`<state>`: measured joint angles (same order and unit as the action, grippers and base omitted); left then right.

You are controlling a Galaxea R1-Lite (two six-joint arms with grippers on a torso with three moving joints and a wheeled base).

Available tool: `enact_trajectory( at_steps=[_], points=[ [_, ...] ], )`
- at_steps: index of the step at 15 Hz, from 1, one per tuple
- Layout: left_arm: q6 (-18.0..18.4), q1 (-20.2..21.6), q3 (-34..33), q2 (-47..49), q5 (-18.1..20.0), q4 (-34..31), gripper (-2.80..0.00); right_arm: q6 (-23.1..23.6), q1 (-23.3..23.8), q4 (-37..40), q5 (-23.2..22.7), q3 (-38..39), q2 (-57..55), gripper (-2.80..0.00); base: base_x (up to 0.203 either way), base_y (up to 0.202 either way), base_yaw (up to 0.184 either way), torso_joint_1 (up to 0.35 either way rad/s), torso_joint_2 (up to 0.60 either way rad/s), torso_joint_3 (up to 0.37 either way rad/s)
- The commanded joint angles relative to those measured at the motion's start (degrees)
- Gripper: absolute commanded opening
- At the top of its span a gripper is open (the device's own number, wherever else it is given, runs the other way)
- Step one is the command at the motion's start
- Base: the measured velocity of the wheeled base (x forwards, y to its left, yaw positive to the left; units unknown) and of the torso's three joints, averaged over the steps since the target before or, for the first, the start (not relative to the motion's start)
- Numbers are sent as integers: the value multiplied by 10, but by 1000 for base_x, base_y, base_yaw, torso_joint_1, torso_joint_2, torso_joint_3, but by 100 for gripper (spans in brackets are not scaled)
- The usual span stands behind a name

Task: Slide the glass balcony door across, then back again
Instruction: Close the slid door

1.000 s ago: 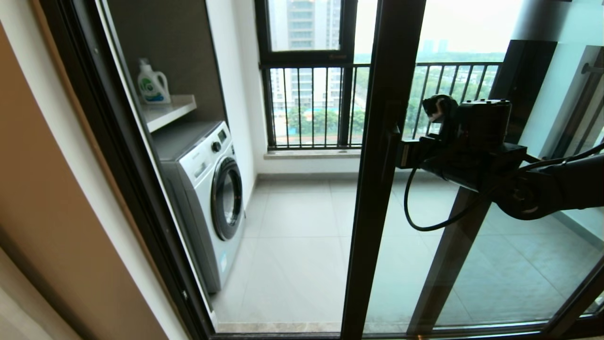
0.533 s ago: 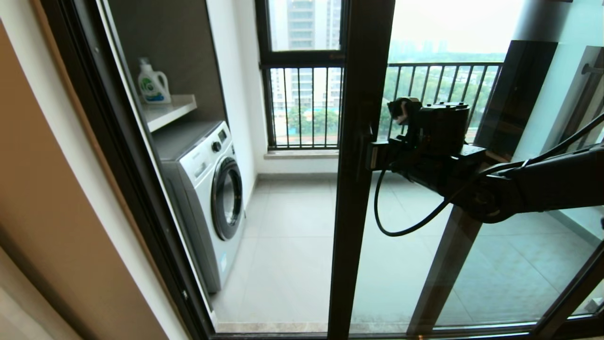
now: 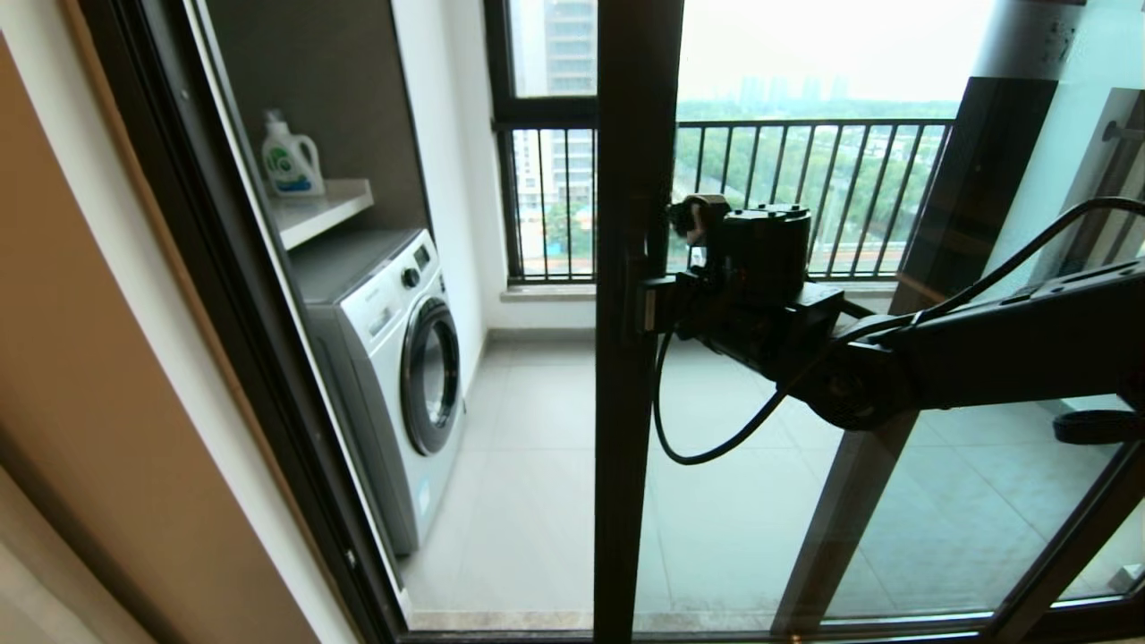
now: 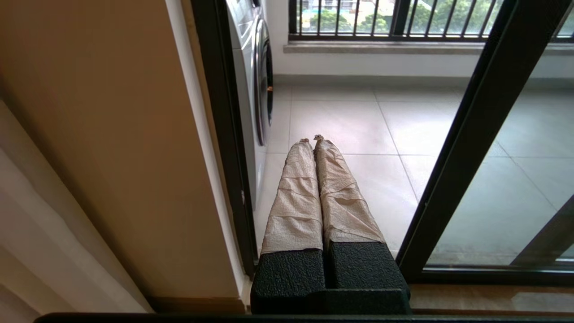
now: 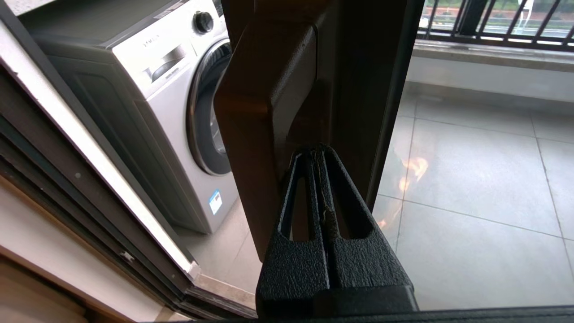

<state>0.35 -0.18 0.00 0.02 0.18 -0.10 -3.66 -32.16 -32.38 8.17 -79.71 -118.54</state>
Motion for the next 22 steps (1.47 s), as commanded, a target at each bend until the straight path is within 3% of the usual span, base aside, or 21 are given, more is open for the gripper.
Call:
enact_trajectory(
  at_steps=[1,9,14,18,22],
  points=[
    [0,0,0,1,0,0,-280,0,-11,0,2,-20,-25,-280,0,0,0,0,0,0],
    [0,0,0,1,0,0,-280,0,-61,35,17,-121,-81,-280,0,0,0,0,0,0],
    [0,0,0,1,0,0,-280,0,-75,44,18,-126,-85,-280,0,0,0,0,0,0],
    [0,0,0,1,0,0,-280,-2,-73,44,36,-95,-53,-280,0,0,0,0,0,0],
    [0,0,0,1,0,0,-280,-4,-68,40,38,9,35,-280,0,0,0,0,0,0]
  ],
)
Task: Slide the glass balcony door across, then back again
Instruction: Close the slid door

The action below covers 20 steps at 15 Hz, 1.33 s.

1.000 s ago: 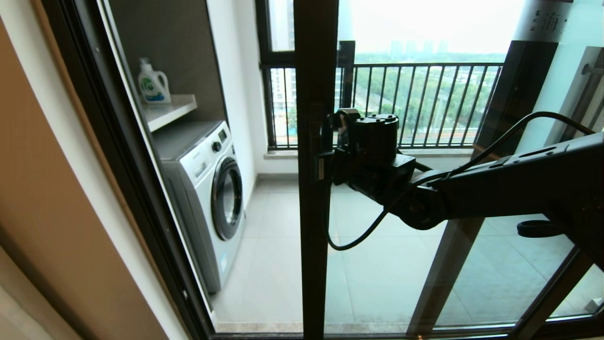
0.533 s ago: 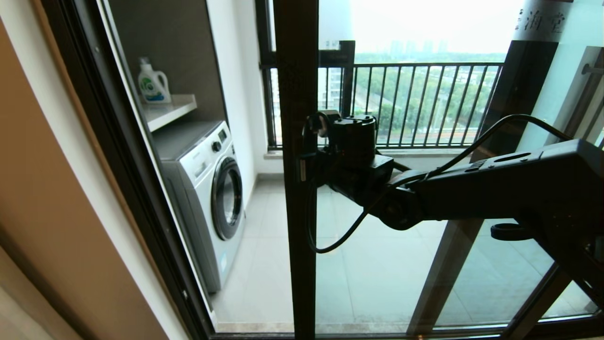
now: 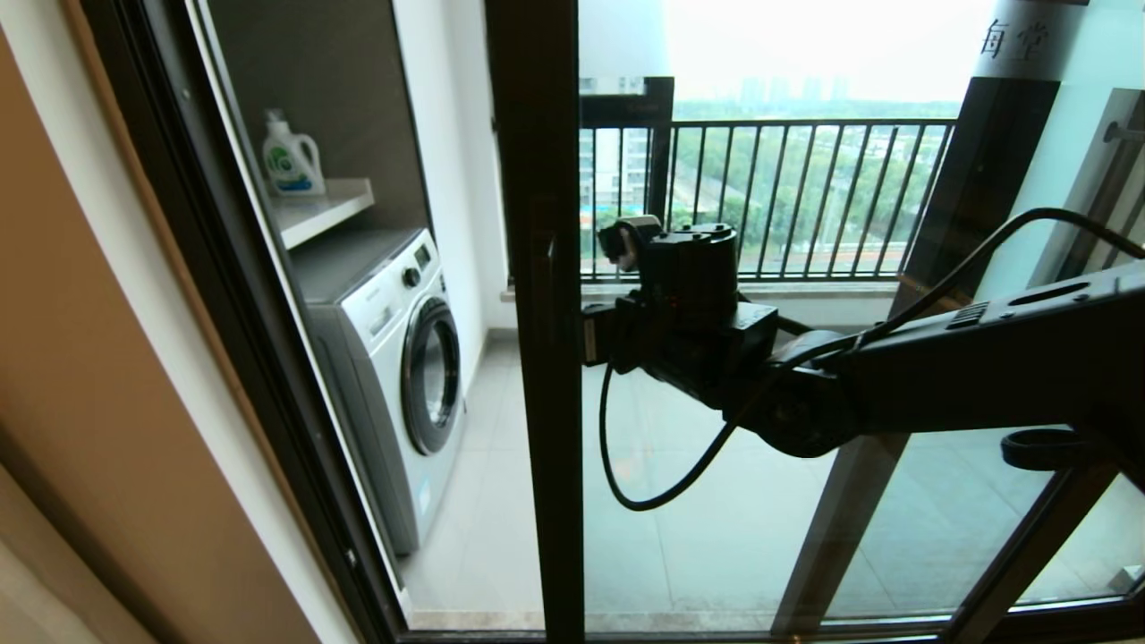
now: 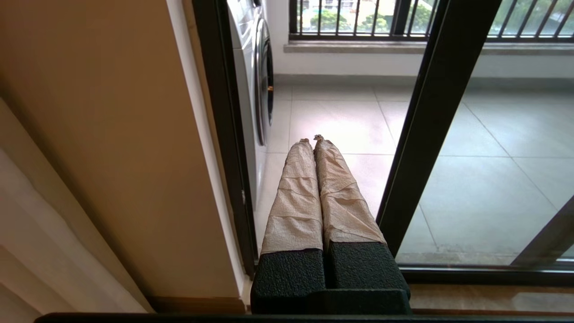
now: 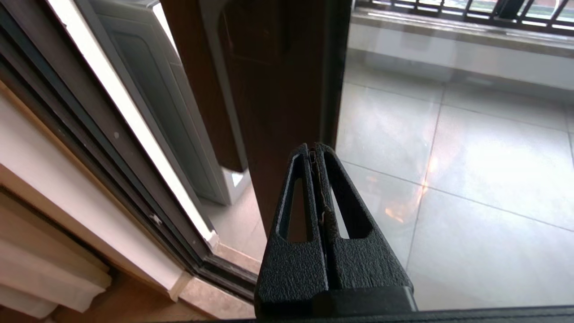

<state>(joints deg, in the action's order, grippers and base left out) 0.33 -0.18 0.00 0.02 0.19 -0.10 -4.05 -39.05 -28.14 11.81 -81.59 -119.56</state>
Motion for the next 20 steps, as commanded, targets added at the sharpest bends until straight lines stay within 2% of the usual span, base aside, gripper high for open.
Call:
enact_trajectory(
  at_steps=[1,6,8,10,12,15,18,20],
  points=[
    [0,0,0,1,0,0,-280,-2,2,-3,3,70,83,-280,0,0,0,0,0,0],
    [0,0,0,1,0,0,-280,-23,3,-15,83,377,344,-280,0,0,0,0,0,0],
    [0,0,0,1,0,0,-280,-17,4,3,103,450,488,-280,0,0,0,0,0,0],
    [0,0,0,1,0,0,-280,2,13,87,119,480,637,-280,0,0,0,0,0,0],
    [0,0,0,1,1,0,-280,18,71,203,131,482,759,-280,0,0,0,0,0,0],
    [0,0,0,1,1,0,-280,72,224,347,138,448,887,-280,0,0,0,0,0,0],
    [0,0,0,1,0,0,-280,151,334,402,128,432,995,-280,0,0,0,0,0,0],
    [0,0,0,1,0,0,-280,179,381,413,86,438,1057,-280,0,0,0,0,0,0]
  ],
)
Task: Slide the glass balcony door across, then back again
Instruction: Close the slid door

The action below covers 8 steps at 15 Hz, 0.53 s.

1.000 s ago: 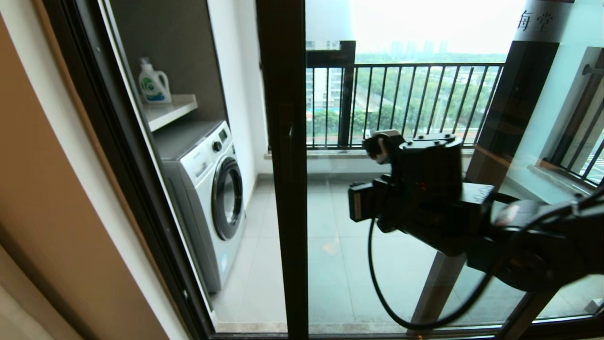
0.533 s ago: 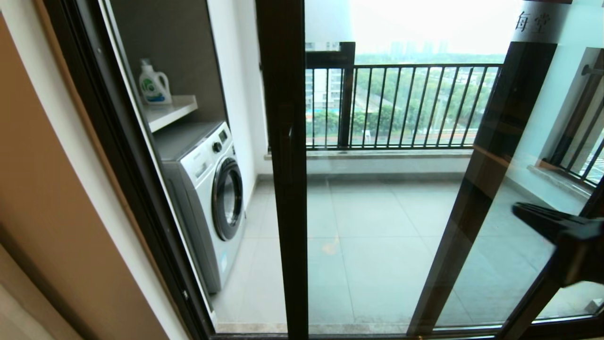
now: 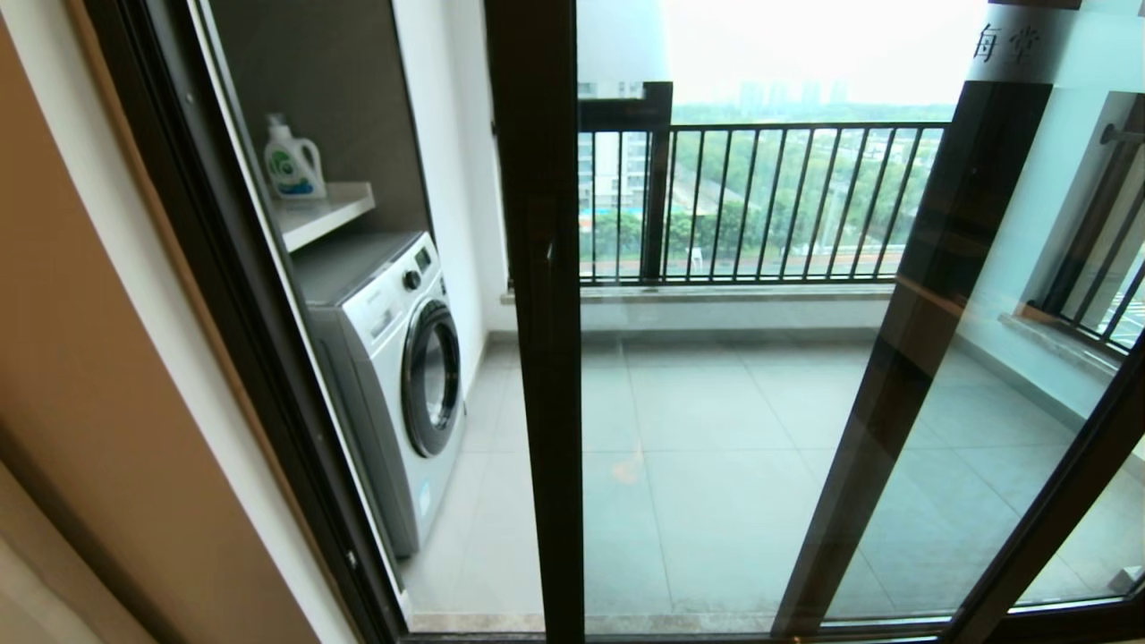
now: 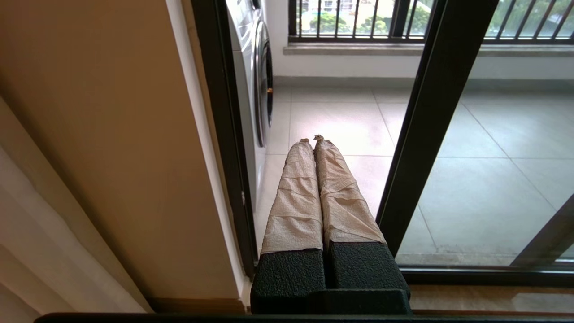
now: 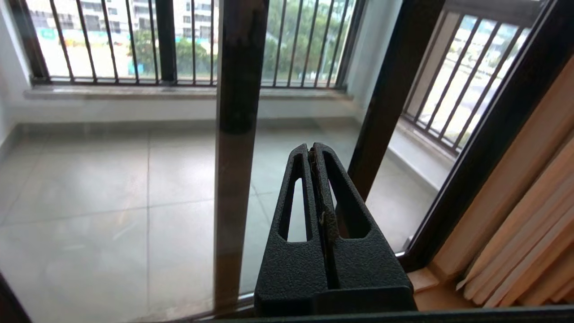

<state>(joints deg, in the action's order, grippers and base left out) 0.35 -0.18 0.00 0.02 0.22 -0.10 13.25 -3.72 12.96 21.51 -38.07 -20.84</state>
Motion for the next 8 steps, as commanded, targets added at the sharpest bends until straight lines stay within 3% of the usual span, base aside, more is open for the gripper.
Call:
enact_trajectory(
  at_steps=[1,3,5,8],
  points=[
    [0,0,0,1,0,0,-280,13,34,6,-30,13,106,-280,0,0,0,0,0,0],
    [0,0,0,1,0,0,-280,21,36,23,-61,46,186,-280,0,0,0,0,0,0],
    [0,0,0,1,0,0,-280,0,37,25,-100,92,212,-280,0,0,0,0,0,0],
    [0,0,0,1,0,0,-280,-11,37,-25,-189,241,209,-280,0,0,0,0,0,0]
  ],
)
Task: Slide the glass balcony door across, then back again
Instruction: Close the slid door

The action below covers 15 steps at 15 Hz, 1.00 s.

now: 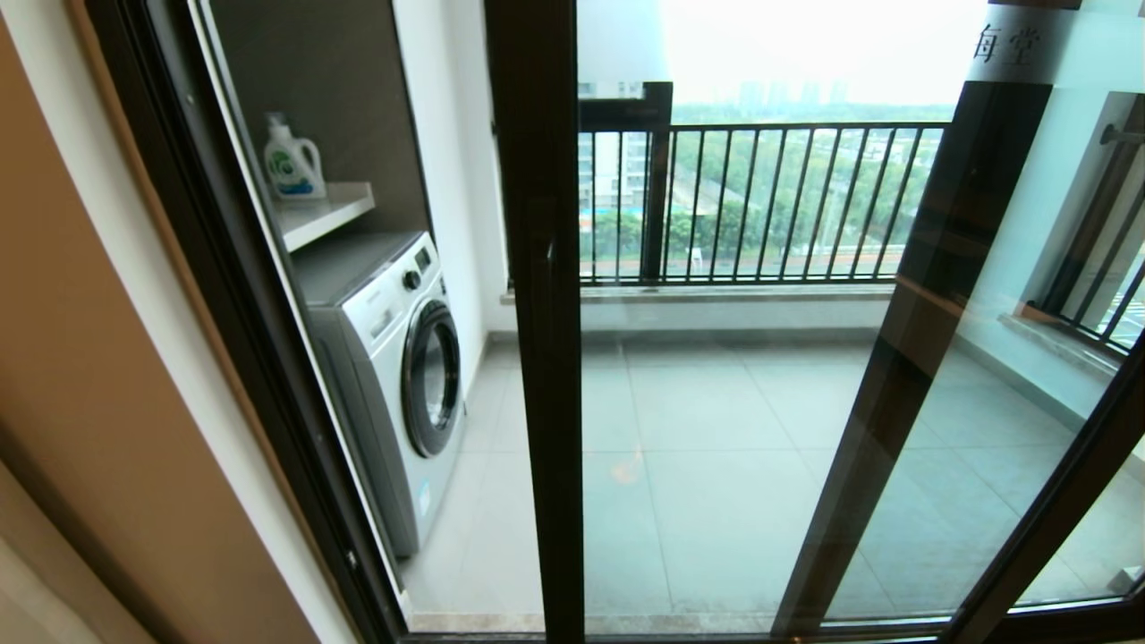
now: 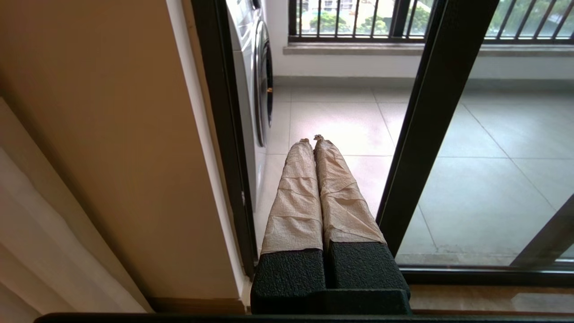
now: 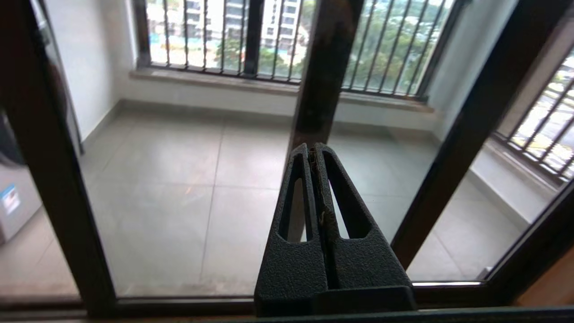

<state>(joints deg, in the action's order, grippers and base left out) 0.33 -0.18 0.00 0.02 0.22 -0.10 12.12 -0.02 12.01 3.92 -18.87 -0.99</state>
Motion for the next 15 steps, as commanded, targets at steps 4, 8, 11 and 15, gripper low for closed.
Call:
enact_trajectory(
  at_steps=[4,8,11,15],
  points=[
    [0,0,0,1,0,0,-280,-2,-1,-136,-63,206,10,-280,0,0,0,0,0,0],
    [0,0,0,1,0,0,-280,-83,-2,-137,-60,195,10,-280,0,0,0,0,0,0],
    [0,0,0,1,0,0,-280,-95,-2,-137,-58,196,10,-280,0,0,0,0,0,0],
    [1,0,0,1,0,0,-280,-95,-2,-137,-58,196,10,-280,0,0,0,0,0,0]
  ],
)
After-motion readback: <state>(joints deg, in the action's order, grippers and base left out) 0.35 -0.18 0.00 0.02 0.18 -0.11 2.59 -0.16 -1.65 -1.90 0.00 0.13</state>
